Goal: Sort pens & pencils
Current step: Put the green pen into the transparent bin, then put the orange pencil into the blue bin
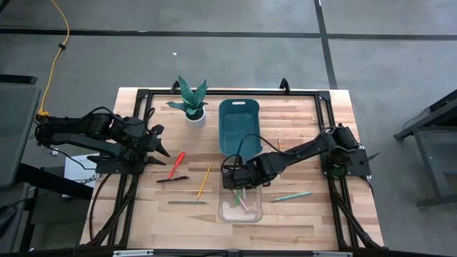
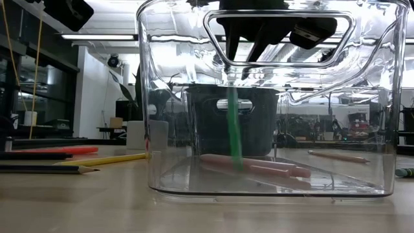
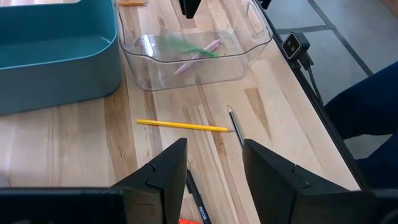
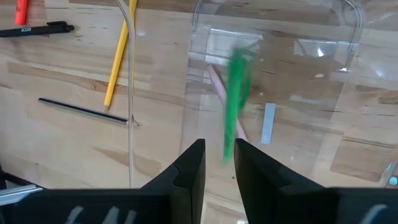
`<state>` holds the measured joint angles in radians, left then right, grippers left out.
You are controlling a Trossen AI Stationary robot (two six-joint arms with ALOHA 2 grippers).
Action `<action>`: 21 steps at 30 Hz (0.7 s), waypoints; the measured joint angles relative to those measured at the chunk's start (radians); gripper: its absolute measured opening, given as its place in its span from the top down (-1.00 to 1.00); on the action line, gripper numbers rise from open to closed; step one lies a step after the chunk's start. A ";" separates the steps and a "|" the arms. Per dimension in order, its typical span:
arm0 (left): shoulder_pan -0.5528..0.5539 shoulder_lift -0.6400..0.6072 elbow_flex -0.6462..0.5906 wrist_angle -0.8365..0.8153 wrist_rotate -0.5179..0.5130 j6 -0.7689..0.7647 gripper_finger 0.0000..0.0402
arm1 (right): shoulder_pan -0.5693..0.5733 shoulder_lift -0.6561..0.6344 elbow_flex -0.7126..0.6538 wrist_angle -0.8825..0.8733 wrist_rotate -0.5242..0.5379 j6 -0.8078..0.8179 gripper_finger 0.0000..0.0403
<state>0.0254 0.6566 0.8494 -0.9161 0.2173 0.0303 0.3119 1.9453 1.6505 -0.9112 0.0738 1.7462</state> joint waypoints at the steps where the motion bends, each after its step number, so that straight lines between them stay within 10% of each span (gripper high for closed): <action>1: 0.000 0.000 0.000 0.000 0.000 0.000 0.28 | 0.000 0.000 0.000 0.001 0.000 0.000 0.62; 21: 0.000 0.000 0.000 0.000 0.000 0.012 0.28 | -0.004 -0.022 0.000 0.126 0.145 -0.153 0.62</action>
<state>0.0257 0.6564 0.8494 -0.9161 0.2176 0.0418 0.3078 1.9237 1.6501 -0.7849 0.2184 1.5928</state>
